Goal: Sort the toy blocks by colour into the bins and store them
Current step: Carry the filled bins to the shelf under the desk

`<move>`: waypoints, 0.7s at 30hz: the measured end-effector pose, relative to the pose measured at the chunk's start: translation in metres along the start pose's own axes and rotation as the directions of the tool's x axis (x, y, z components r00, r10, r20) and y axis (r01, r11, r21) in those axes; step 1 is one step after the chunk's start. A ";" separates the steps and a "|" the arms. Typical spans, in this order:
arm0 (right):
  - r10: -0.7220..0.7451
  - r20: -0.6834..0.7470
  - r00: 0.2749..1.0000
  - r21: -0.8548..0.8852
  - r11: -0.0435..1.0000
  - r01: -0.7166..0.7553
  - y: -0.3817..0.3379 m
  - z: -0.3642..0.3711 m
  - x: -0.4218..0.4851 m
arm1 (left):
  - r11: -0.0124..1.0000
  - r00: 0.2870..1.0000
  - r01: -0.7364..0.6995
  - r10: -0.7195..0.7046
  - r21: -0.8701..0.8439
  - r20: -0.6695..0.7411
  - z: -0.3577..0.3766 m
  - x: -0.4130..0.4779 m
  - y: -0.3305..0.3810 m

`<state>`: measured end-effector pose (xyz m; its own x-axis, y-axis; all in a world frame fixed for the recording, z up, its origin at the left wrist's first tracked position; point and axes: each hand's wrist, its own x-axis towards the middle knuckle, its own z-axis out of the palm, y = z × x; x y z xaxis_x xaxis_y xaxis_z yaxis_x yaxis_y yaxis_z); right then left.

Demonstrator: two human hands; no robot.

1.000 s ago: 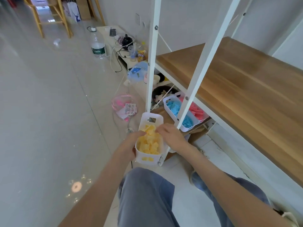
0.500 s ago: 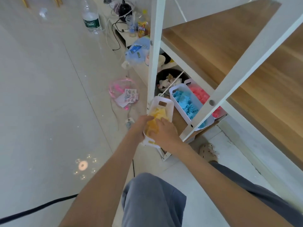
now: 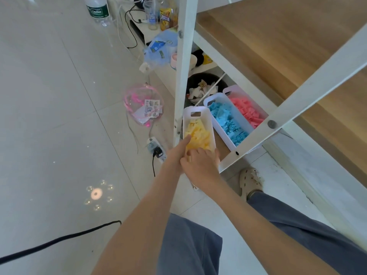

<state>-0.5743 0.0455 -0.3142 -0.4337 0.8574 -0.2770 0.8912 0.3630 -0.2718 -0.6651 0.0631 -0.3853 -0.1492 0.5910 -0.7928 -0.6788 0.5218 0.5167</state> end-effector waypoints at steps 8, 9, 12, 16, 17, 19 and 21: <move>0.014 0.080 0.997 0.083 0.996 -0.021 0.002 -0.008 0.018 | 0.996 0.995 0.009 -0.017 -0.086 -0.096 0.003 0.014 0.008; 0.034 0.043 0.998 0.113 0.993 -0.039 0.003 -0.009 0.019 | 0.996 0.998 0.003 -0.009 -0.094 -0.061 0.009 0.013 0.011; 0.080 -0.031 0.996 0.093 0.993 -0.077 0.007 -0.014 0.023 | 0.999 0.998 -0.006 0.004 -0.036 -0.058 0.025 0.010 0.015; 0.091 0.059 0.994 0.020 0.996 -0.092 0.008 -0.015 0.021 | 1.000 0.997 0.018 -0.016 0.019 -0.069 0.024 0.036 0.001; 0.094 0.056 0.994 0.004 0.996 -0.094 0.009 -0.012 0.021 | 1.000 0.999 0.025 -0.025 0.012 -0.039 0.026 0.032 0.002; 0.113 0.025 0.993 -0.015 0.994 -0.113 0.008 -0.007 0.020 | 1.000 1.000 -0.002 0.002 0.004 0.014 0.032 0.009 0.008; 0.117 -0.017 0.993 0.005 0.993 -0.117 0.008 -0.003 0.021 | 0.998 0.999 -0.039 0.038 0.055 0.026 0.037 -0.006 0.013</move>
<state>-0.5758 0.0680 -0.3197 -0.3245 0.9000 -0.2910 0.9351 0.2588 -0.2423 -0.6470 0.0889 -0.3615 -0.1560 0.6263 -0.7638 -0.6319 0.5311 0.5645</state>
